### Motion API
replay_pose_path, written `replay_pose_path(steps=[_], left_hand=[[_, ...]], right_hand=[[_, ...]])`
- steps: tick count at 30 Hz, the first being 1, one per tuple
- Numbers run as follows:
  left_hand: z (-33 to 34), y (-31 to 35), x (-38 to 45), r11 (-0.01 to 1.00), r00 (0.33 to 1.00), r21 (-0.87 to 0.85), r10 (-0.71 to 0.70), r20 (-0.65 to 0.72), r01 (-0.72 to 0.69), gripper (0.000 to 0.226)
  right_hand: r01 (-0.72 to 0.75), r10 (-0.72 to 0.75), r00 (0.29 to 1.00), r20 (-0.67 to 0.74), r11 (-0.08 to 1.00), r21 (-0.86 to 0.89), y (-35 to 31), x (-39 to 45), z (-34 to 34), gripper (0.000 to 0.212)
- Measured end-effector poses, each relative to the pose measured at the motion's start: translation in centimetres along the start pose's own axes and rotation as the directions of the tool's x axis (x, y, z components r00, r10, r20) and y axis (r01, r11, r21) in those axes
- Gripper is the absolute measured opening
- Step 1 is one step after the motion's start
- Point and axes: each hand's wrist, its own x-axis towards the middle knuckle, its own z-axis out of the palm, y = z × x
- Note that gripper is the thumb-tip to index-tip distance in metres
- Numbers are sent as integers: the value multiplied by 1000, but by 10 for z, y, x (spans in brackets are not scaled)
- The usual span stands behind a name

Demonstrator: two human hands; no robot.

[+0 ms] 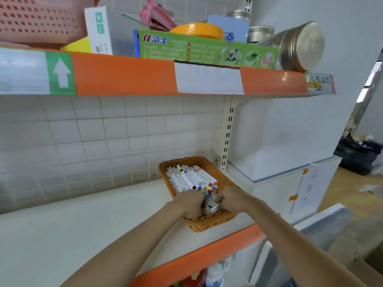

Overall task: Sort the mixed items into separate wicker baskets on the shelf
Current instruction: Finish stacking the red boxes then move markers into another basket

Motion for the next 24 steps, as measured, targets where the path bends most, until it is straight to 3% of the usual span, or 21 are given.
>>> replay_pose_path(steps=[6,12,17,24], left_hand=[[4,-4,-2,993,982,-114,-52,-180,32,22],[-1,-14,-30,973,881,-227,-148,-449,48,28],[-9,-28,-76,942,798,-319,-269,-539,103,27],[-5,-69,-165,916,746,-312,-390,-540,252,22]], right_hand=[[70,-62,980,-189,997,38,-1,-12,3,34],[191,-128,914,-386,973,129,-19,-24,4,33],[331,-230,879,-417,925,188,-58,-33,8,31],[467,-386,842,-377,871,151,-147,-47,36,32]])
